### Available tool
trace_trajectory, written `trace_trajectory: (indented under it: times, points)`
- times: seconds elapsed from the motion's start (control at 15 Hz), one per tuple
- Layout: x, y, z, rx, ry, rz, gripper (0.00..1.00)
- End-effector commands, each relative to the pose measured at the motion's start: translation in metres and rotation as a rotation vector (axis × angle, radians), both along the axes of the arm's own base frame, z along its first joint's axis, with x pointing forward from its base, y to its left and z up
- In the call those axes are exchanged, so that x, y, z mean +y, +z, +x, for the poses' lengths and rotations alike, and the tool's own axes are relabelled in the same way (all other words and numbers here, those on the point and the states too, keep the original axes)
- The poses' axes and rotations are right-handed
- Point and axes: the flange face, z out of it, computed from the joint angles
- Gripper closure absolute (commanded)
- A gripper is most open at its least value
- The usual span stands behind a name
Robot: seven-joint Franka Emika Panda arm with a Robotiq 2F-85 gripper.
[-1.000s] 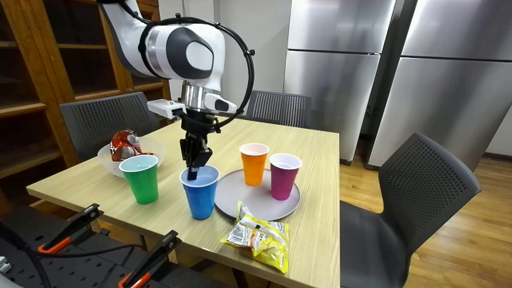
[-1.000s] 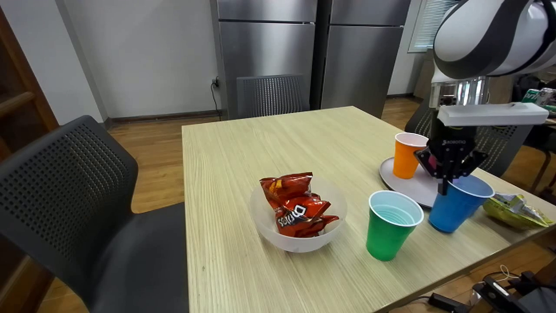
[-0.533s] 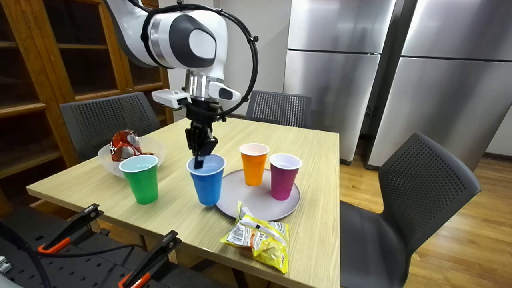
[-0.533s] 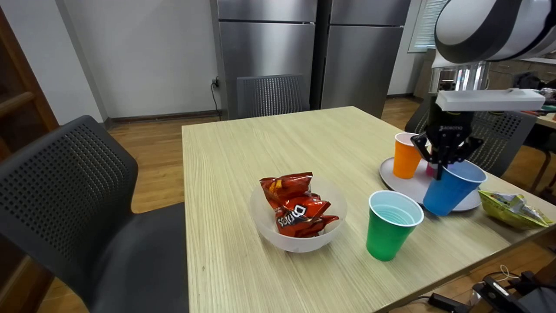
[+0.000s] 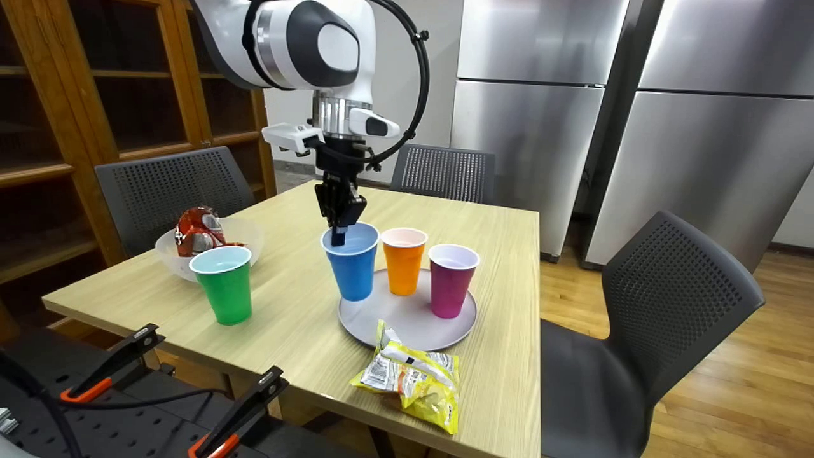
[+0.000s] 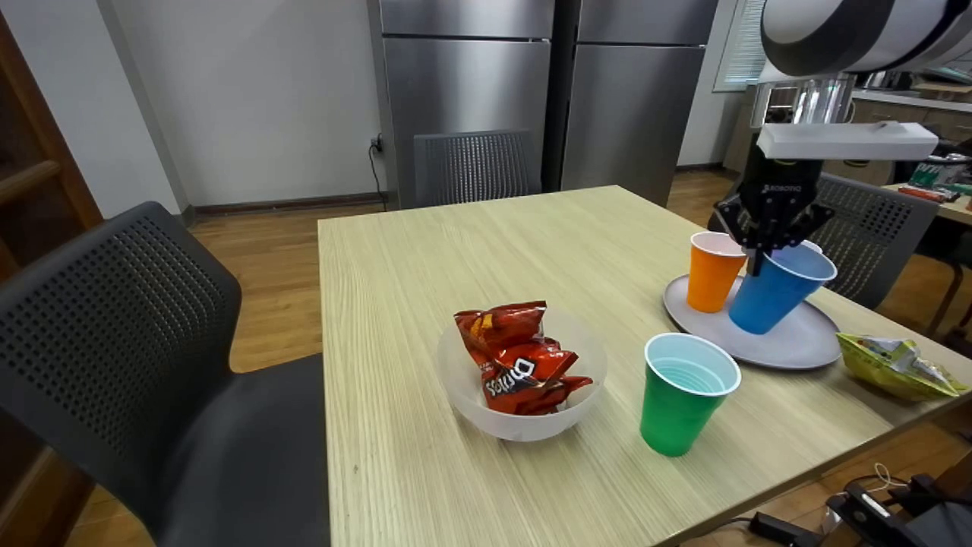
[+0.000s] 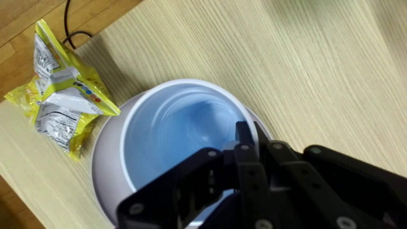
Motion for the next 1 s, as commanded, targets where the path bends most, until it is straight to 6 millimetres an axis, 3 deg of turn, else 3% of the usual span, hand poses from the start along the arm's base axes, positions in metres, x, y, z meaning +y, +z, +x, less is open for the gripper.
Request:
trace_trajectory:
  times: [0.0,0.27,0.93]
  points:
    - [-0.020,0.011,0.016,-0.005,-0.036,-0.017,0.99]
    - [-0.039,0.013,0.024,-0.006,-0.060,-0.035,0.99]
    - [-0.074,-0.009,0.022,0.042,-0.124,-0.057,0.99]
